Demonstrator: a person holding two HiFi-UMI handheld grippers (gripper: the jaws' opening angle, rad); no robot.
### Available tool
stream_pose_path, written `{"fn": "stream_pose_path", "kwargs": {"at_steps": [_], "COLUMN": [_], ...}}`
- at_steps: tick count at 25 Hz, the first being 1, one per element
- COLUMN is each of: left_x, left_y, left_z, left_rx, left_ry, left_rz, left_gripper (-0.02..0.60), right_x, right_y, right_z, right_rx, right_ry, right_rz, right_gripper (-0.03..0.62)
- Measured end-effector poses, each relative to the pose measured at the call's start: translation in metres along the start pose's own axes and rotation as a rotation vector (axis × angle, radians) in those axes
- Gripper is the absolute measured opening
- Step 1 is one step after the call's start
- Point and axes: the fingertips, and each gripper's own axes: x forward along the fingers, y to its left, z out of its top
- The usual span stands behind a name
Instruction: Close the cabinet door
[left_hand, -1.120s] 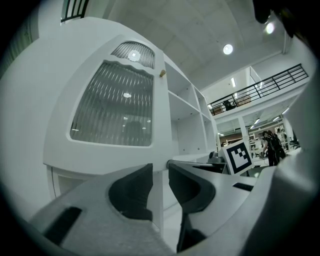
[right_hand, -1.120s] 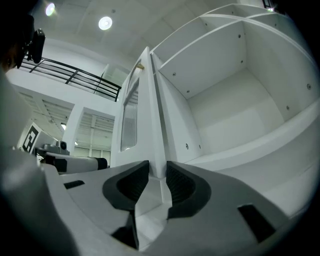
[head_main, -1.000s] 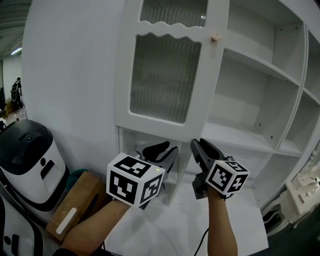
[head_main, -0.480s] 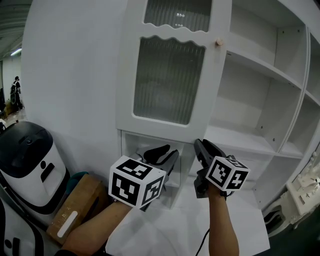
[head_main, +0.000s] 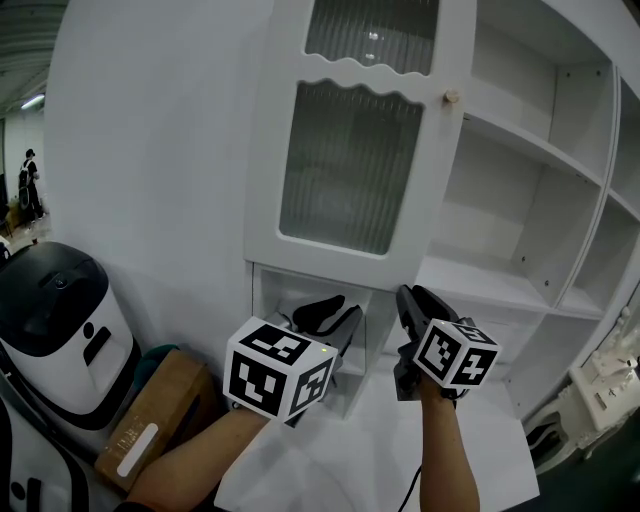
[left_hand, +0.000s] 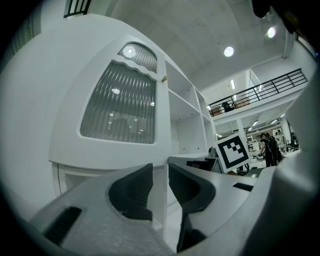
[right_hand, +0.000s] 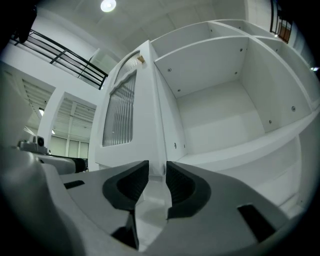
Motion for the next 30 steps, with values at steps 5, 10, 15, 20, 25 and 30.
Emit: {"fn": "stream_pose_path", "kwargs": {"at_steps": [5, 10, 15, 20, 25, 30], "left_x": [-0.012, -0.025, -0.037, -0.051, -0.068, -0.086], "left_y": [0.000, -0.002, -0.005, -0.007, -0.004, -0.001], "left_z": [-0.001, -0.006, -0.009, -0.013, -0.018, -0.031], "left_rx": [-0.006, -0.013, -0.015, -0.012, -0.013, -0.025], "left_ry": [0.000, 0.011, 0.018, 0.030, 0.036, 0.050], "left_rz": [-0.002, -0.005, -0.010, -0.010, 0.003, 0.019], "left_gripper": [0.110, 0.110, 0.109, 0.109, 0.101, 0.089], "right_x": [-0.012, -0.025, -0.036, -0.047, -0.061, -0.076], "right_y": [0.009, 0.025, 0.053, 0.087, 0.118, 0.149], "right_z": [0.000, -0.009, -0.022, -0.033, -0.037, -0.044], "right_rx": [-0.028, -0.033, -0.053, -0.081, -0.092, -0.093], "right_ry": [-0.004, 0.009, 0.031, 0.037, 0.021, 0.012], "right_rz": [-0.030, -0.030, -0.016, 0.001, 0.001, 0.001], "right_gripper": [0.117, 0.117, 0.115, 0.091, 0.064, 0.048]}}
